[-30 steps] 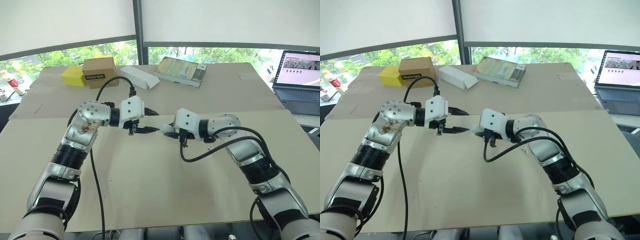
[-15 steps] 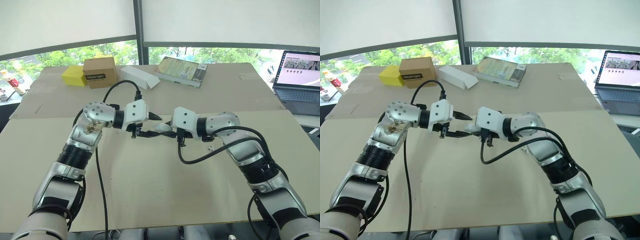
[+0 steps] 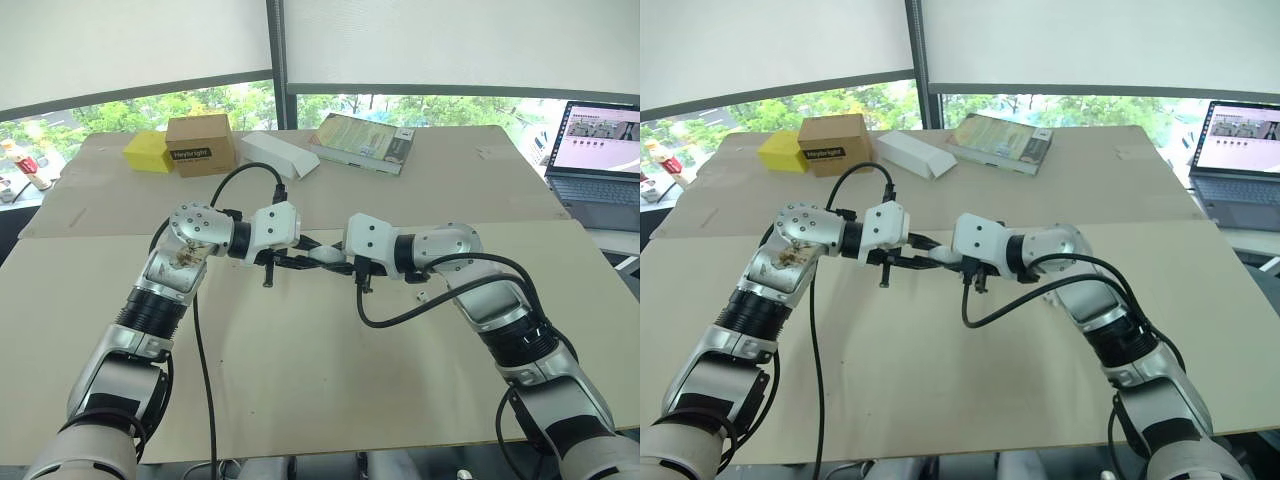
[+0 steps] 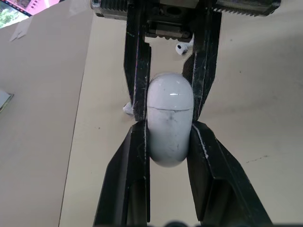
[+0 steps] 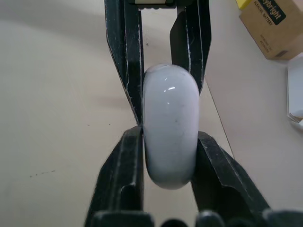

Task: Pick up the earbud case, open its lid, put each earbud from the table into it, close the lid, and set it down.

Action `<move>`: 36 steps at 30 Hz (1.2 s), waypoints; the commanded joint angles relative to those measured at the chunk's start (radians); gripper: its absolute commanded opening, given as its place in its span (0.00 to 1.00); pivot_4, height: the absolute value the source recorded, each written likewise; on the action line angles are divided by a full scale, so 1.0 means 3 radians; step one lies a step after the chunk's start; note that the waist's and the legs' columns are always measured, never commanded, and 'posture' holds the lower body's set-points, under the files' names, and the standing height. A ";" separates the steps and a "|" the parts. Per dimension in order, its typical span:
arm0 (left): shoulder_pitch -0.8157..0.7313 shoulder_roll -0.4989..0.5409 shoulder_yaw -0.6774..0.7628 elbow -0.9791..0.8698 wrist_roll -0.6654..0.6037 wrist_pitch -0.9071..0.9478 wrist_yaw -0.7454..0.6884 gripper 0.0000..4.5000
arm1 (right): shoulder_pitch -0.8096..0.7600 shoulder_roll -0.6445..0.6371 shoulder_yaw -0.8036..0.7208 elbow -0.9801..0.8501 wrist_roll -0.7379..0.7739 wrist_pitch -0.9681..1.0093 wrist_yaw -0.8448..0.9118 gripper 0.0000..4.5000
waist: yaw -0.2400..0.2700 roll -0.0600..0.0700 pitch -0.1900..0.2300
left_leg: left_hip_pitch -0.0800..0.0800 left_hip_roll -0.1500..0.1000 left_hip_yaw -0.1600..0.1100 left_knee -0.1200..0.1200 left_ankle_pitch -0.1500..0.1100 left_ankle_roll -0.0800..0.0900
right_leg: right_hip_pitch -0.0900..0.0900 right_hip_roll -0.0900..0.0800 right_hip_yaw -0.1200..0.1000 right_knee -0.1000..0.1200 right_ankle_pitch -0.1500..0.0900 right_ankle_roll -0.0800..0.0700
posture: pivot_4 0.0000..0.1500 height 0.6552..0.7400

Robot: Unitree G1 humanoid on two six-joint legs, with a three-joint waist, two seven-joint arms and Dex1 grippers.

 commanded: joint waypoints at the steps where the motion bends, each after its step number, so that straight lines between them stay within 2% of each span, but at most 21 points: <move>1: -0.0003 -0.0021 0.0226 -0.0124 -0.0213 0.0307 0.0093 0.13 | -0.0026 -0.0064 -0.0289 0.0005 0.0073 -0.0138 -0.0083 0.62 | 0.0000 0.0000 0.0000 | 0.0000 0.0000 0.0000 0.0000 0.0000 0.0000 | 0.0000 0.0000 0.0000 0.0000 0.0000 0.0000 | 1.00 1.00; 4: 0.0041 -0.0096 0.0477 -0.0125 -0.0486 0.0714 0.0259 0.13 | 0.0091 -0.0146 -0.0551 0.0001 0.0255 -0.0129 -0.0082 0.84 | 0.0007 0.0000 0.0000 | -0.0001 0.0000 0.0000 0.0003 0.0000 0.0000 | 0.0000 0.0000 0.0000 0.0001 0.0000 0.0000 | 1.00 1.00; 6: 0.0108 -0.0200 0.0736 -0.0191 -0.0784 0.1148 0.0480 0.13 | 0.0191 -0.0065 -0.0853 -0.0189 0.0604 0.0179 -0.0142 0.99 | 0.0008 0.0000 0.0000 | -0.0001 0.0001 0.0000 0.0003 0.0000 0.0000 | 0.0001 0.0000 0.0000 0.0001 0.0000 0.0000 | 1.00 1.00; 11: 0.0372 -0.0408 0.1110 -0.0625 -0.1305 0.1878 0.0909 0.13 | 0.0376 0.0111 -0.1135 -0.0579 0.1029 0.0540 -0.0323 0.99 | -0.0011 0.0000 0.0000 | 0.0000 0.0008 0.0000 0.0005 -0.0001 0.0001 | 0.0000 0.0000 0.0004 0.0004 0.0000 0.0000 | 1.00 1.00; 19: 0.0647 -0.0438 0.1141 -0.1114 -0.1622 0.2258 0.1101 0.13 | 0.0388 0.0211 -0.1060 -0.0711 0.1166 0.0771 -0.0507 0.99 | 0.0030 0.0000 0.0000 | 0.0001 0.0007 0.0000 0.0007 0.0000 0.0000 | 0.0000 -0.0001 0.0008 0.0001 0.0000 -0.0001 | 1.00 1.00; 27: 0.0851 -0.0330 0.1028 -0.1430 -0.1758 0.2411 0.1051 0.13 | 0.0283 0.0258 -0.1089 -0.0563 0.1187 0.0787 -0.0644 0.99 | 0.0067 0.0000 0.0000 | 0.0003 0.0007 0.0000 0.0006 0.0000 0.0000 | 0.0000 -0.0002 0.0009 -0.0004 0.0001 -0.0001 | 1.00 1.00; 36: 0.0889 -0.0299 0.0995 -0.1480 -0.1777 0.2387 0.1070 0.13 | 0.0153 0.0319 -0.1288 -0.0450 0.1438 0.1037 -0.0850 0.99 | 0.0091 0.0000 0.0000 | 0.0003 0.0007 0.0001 0.0006 0.0000 0.0000 | 0.0000 -0.0003 0.0010 -0.0005 0.0001 -0.0002 | 1.00 1.00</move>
